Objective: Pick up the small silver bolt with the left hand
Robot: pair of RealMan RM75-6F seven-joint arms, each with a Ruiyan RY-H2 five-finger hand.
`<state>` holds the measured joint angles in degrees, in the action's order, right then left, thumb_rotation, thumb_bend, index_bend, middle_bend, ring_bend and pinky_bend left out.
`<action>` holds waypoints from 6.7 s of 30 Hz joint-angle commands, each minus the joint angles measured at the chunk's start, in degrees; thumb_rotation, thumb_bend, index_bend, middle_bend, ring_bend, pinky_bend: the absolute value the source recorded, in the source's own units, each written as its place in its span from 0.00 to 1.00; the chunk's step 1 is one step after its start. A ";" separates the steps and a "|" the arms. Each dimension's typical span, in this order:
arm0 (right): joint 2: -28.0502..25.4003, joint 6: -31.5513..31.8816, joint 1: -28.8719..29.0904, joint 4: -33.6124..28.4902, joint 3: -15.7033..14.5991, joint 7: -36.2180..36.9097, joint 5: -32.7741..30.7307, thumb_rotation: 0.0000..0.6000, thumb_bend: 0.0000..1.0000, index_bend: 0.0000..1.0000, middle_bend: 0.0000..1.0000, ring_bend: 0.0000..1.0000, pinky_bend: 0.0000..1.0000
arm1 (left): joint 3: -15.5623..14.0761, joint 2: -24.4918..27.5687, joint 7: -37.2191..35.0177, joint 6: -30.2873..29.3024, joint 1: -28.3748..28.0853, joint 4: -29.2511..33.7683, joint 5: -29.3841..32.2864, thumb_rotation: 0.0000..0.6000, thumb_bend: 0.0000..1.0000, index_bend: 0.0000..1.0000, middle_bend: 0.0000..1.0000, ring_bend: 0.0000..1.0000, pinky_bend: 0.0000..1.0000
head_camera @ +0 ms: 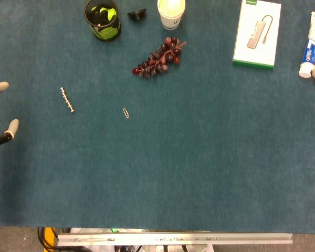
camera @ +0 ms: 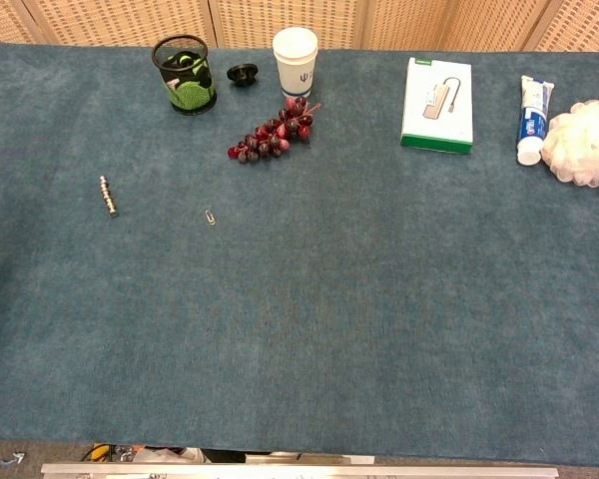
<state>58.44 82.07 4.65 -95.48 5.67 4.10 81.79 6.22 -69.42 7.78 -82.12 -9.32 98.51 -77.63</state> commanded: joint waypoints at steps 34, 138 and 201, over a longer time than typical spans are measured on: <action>-2.12 -0.20 2.81 -4.70 2.20 -8.01 -1.25 1.00 0.27 0.44 0.54 0.52 0.48 | -0.70 0.87 4.25 38.63 -26.24 -17.31 -1.18 1.00 0.55 0.20 0.93 0.84 0.63; 0.84 0.37 0.10 2.08 0.89 -1.06 -2.29 1.00 0.27 0.44 0.54 0.52 0.48 | -3.71 -17.28 18.12 26.13 -22.58 -24.86 20.48 1.00 0.29 0.47 1.00 0.92 0.77; 1.61 1.49 -1.43 4.32 0.98 1.37 -2.43 1.00 0.27 0.44 0.54 0.54 0.48 | -1.95 -15.12 23.11 24.16 -22.26 -21.35 21.57 1.00 0.36 0.61 1.00 0.94 0.79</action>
<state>60.04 83.55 3.23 -91.18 6.65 5.44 79.36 4.55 -85.52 30.56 -57.04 -31.87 76.02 -55.17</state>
